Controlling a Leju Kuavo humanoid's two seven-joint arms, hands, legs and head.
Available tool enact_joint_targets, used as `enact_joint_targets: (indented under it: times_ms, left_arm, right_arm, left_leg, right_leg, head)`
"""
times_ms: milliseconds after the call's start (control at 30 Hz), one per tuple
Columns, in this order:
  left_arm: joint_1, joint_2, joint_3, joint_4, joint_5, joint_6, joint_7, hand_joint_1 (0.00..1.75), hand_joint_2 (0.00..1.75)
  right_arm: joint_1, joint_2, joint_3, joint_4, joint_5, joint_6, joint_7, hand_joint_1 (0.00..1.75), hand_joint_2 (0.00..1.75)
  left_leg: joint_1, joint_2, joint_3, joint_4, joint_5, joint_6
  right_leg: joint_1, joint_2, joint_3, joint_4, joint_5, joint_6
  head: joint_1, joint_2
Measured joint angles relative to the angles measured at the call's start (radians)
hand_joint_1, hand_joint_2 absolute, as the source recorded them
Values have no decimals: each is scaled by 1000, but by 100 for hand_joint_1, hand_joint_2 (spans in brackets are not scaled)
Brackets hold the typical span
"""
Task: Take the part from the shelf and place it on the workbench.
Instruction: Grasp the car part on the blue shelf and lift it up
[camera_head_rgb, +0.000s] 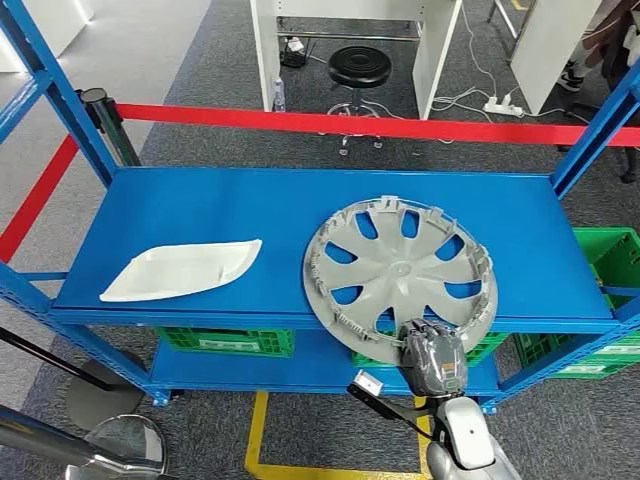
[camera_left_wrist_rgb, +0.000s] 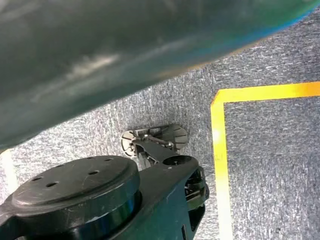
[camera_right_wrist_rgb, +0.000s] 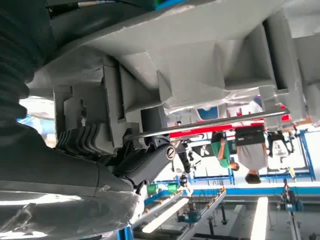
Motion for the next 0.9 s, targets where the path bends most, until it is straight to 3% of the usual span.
enact_joint_targets:
  times_ms: [467,900]
  left_arm:
    - [0,-9,36,0,-12,17,-6,0,0]
    - [0,-15,63,0,-30,48,-10,0,0]
  right_arm:
    - [70,51,37,-192,-203,-11,-153,175,175]
    - [163,195,-46,-404,-280,-11,-406,175,175]
  left_leg:
    - [0,0,0,0,0,0]
    - [0,0,-1,0,0,0]
  right_leg:
    - [0,0,0,0,0,0]
    - [0,0,-1,0,-1,0]
  head:
    - [0,0]
    - [0,0]
